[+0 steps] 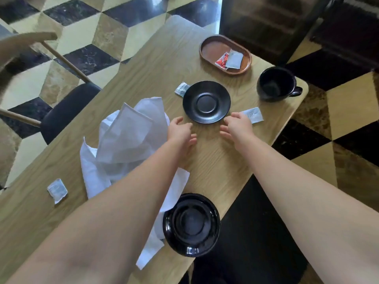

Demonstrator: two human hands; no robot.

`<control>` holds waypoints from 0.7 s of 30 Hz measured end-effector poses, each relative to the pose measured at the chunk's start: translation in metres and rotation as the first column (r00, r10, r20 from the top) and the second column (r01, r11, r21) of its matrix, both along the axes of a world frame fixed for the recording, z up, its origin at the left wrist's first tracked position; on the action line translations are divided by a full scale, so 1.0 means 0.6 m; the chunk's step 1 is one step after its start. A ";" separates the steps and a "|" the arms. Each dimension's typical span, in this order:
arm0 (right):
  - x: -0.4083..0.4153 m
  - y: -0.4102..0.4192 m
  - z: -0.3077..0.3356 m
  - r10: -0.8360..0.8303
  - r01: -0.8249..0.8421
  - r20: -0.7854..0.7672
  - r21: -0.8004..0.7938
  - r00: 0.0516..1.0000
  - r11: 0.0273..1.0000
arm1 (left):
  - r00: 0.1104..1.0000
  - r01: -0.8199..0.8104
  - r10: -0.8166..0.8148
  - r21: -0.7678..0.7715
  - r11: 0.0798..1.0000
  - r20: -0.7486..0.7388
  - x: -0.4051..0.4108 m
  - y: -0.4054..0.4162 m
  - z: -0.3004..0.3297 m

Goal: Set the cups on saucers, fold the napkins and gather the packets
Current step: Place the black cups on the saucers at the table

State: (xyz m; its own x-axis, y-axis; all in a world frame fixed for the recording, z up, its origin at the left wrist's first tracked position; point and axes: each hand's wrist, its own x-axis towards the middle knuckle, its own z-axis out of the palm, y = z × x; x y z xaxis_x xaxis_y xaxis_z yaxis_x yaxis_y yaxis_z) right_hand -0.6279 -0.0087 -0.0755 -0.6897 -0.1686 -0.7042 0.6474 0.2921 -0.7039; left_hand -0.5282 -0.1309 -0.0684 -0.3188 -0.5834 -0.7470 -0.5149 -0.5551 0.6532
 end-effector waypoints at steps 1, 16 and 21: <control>-0.011 -0.004 -0.007 0.019 -0.018 -0.014 0.020 1.000 1.000 | 1.000 0.010 -0.010 -0.017 1.000 0.024 -0.014 -0.008 -0.007; -0.055 -0.023 0.000 0.161 -0.149 -0.108 0.114 0.981 0.982 | 0.996 -0.066 0.072 0.093 0.994 -0.061 -0.041 -0.040 0.022; -0.055 -0.048 0.071 0.209 -0.209 -0.287 0.032 0.935 0.977 | 0.990 0.049 -0.042 0.052 0.997 -0.135 0.006 -0.068 0.089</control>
State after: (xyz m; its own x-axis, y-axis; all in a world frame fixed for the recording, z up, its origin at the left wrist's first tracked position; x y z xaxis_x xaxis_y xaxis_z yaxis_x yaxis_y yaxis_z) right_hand -0.6610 -0.0377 -0.0329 -0.8119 -0.3300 -0.4816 0.3420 0.3998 -0.8504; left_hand -0.5247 -0.1718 -0.0148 -0.4435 -0.5253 -0.7262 -0.4504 -0.5700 0.6872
